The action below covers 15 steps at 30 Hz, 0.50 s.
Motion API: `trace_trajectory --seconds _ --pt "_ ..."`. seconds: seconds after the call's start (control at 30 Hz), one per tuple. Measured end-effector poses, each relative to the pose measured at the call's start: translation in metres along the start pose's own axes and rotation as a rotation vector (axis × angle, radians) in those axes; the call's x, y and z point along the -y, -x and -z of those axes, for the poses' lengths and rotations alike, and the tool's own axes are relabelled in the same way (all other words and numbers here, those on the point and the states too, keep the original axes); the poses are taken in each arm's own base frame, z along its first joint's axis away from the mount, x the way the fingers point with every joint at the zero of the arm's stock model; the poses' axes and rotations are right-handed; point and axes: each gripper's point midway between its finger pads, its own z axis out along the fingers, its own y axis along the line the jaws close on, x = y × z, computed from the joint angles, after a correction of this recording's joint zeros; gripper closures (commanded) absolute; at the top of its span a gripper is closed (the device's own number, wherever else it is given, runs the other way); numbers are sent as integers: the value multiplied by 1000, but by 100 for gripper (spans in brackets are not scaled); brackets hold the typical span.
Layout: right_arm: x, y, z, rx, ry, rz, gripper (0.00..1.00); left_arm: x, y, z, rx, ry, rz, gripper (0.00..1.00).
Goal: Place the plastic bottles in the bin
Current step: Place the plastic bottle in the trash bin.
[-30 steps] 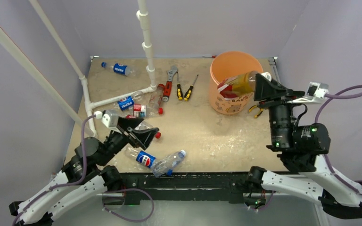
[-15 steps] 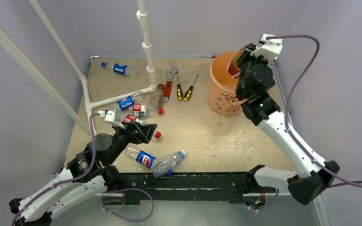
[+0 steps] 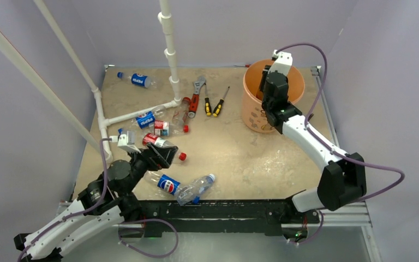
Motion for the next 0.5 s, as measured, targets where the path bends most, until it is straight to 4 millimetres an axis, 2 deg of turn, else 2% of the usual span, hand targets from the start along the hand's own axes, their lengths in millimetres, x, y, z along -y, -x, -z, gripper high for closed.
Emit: trace_trajectory --seconds 0.13,0.37,0.43,0.5 --pt "-1 -31 -6 -66 16 14 100 -5 3 2 20 20 11 4" --pt "-6 -56 -5 -116 38 -53 99 -13 0 -2 15 67 8 4" --pt "-10 -56 -5 -117 51 -81 84 -15 -2 -3 9 78 4 4" --pt "-11 -56 -6 -118 53 -99 64 -17 -3 -4 6 91 -1 4"
